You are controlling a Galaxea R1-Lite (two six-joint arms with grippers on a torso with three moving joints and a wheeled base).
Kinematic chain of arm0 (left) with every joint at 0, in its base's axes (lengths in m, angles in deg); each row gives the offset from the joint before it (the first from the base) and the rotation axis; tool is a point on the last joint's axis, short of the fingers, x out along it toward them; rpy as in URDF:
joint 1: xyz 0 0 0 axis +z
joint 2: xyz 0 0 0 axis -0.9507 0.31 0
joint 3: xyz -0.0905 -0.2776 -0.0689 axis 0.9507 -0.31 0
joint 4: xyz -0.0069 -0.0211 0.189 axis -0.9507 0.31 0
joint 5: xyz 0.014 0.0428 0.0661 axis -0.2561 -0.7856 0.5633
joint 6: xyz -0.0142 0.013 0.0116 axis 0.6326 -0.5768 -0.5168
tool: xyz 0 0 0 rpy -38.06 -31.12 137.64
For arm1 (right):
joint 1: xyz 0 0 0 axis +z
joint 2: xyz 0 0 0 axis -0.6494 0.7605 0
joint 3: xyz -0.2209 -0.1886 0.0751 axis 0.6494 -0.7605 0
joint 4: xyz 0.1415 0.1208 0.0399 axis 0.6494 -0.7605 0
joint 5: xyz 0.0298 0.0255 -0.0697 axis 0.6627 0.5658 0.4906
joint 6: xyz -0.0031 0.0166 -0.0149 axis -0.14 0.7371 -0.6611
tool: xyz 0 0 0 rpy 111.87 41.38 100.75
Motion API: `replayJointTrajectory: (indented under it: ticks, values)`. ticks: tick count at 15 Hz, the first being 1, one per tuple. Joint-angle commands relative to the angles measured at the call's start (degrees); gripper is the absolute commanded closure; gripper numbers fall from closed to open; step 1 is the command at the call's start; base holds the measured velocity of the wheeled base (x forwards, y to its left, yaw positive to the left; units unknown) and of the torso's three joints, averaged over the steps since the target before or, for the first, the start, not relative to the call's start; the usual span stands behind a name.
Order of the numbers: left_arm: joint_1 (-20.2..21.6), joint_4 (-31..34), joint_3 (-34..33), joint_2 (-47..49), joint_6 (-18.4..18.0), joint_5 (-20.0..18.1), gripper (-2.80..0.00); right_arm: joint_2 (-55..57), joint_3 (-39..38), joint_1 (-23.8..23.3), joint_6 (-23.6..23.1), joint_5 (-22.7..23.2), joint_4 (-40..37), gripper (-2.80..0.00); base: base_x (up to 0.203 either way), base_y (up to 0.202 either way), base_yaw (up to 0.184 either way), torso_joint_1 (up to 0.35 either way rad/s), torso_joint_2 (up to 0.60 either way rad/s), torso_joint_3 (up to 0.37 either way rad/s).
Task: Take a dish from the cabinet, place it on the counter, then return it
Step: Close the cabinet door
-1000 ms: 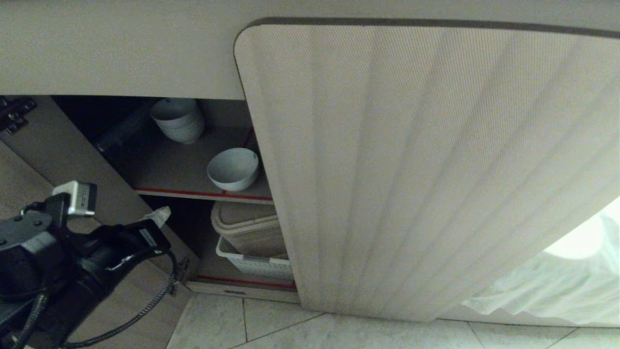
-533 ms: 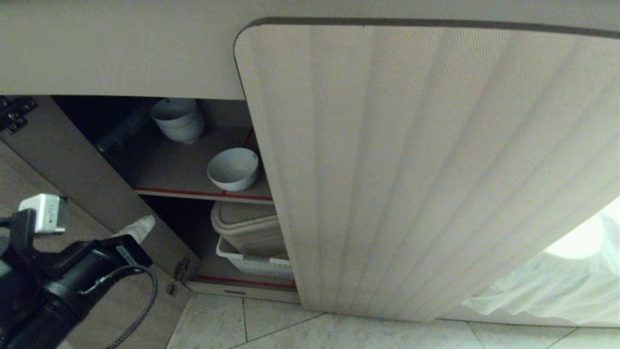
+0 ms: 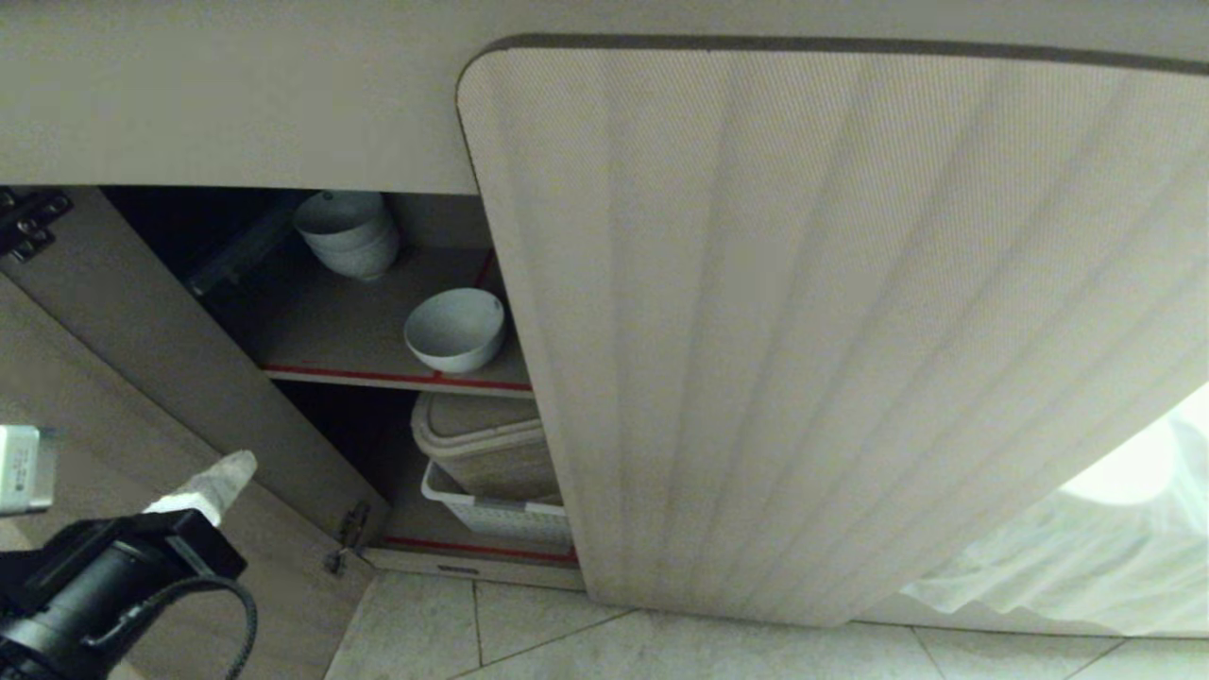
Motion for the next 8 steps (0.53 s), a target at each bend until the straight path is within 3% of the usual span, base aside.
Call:
replayJointTrajectory:
  ticks: [1, 8]
  values:
    - [0.56, 1.08, -0.05, -2.78, -0.05, -0.01, 0.00, -0.02, 0.00, -0.03, -0.05, -0.02, 0.03, 0.00, 0.000, 0.000, 0.000, 0.000, 0.00, 0.000]
    - [3.46, 14.57, -0.05, -10.96, -0.13, -1.67, 0.00, -0.02, 0.00, 0.01, -0.04, -0.02, 0.00, 0.00, 0.000, 0.000, 0.000, 0.000, 0.00, 0.000]
